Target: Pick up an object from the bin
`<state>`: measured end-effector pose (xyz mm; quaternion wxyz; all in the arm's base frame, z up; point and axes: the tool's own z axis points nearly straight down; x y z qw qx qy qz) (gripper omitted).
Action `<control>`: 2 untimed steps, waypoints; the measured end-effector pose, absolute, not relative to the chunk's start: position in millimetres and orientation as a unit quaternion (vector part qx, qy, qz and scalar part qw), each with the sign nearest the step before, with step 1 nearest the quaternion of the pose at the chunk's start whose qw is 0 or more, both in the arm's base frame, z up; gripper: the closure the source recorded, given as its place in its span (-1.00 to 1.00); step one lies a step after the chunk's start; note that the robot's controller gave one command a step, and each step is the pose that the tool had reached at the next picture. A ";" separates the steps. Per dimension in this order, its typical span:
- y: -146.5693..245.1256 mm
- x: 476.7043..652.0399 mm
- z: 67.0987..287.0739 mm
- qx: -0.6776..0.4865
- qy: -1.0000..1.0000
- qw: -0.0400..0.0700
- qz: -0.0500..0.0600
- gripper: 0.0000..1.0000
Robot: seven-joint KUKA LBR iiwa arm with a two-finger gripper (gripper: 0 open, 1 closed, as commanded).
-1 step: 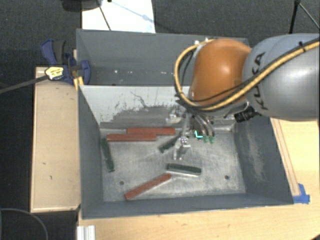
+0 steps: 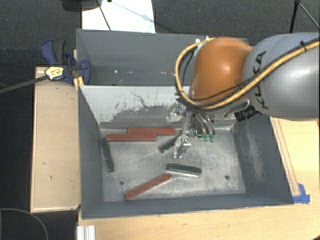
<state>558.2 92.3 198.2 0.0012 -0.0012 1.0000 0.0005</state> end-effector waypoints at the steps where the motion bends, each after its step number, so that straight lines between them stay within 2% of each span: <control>1: 96.9 507.1 85.6 -0.049 0.999 0.008 0.002 1.00; 2: 95.5 504.1 82.4 -0.048 0.999 0.003 0.001 -1.00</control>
Offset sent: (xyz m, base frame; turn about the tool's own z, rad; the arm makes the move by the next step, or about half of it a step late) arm 0.0000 0.0000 0.0000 0.0000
